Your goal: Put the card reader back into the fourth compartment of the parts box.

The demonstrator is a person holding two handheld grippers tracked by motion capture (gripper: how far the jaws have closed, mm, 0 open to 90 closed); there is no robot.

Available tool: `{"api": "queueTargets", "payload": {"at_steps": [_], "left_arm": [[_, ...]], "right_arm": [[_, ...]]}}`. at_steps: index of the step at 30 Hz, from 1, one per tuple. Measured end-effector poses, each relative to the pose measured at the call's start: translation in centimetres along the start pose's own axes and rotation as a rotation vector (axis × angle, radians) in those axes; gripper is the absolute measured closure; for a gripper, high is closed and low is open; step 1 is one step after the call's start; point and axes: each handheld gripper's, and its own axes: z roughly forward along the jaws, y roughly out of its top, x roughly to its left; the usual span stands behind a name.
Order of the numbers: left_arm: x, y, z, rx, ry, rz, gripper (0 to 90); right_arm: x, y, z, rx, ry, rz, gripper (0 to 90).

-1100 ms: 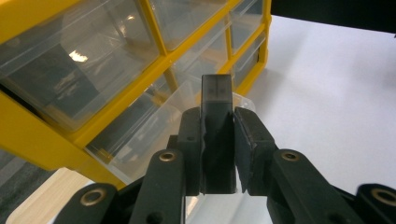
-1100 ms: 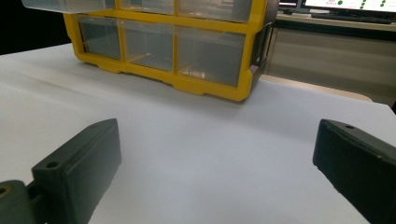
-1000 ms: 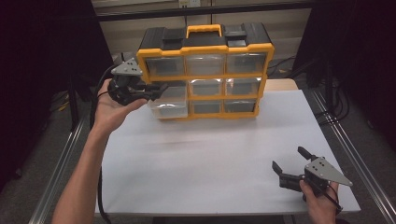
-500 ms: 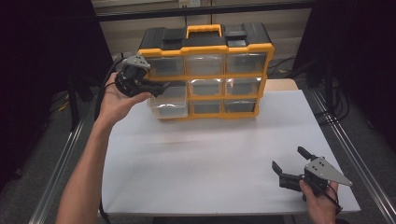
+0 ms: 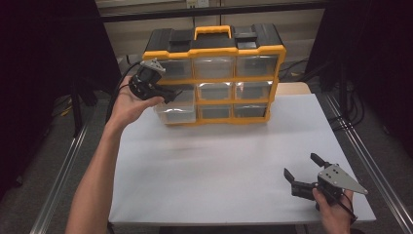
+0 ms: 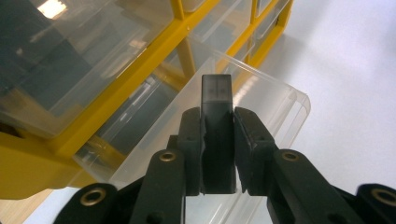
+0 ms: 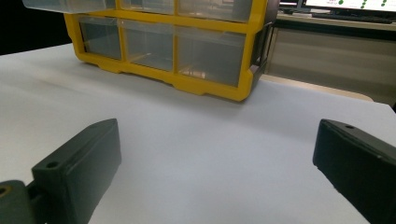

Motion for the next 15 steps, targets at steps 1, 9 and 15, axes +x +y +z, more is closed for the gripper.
{"api": "queueTargets", "payload": {"at_steps": [1, 9, 15], "left_arm": [[0.1, 0.0, 0.1, 0.009, -0.004, 0.006, 73.7], [1.1, -0.6, 1.1, 0.043, -0.010, -0.024, 73.7], [0.9, -0.5, 1.8, 0.057, -0.021, -0.018, 73.7]], "right_arm": [[0.0, 0.0, 0.0, 0.000, -0.003, -0.002, 1.1], [0.0, 0.0, 0.0, 0.001, 0.001, 0.000, 1.1], [0.0, 0.0, 0.0, 0.000, 0.001, -0.003, 1.1]]}}
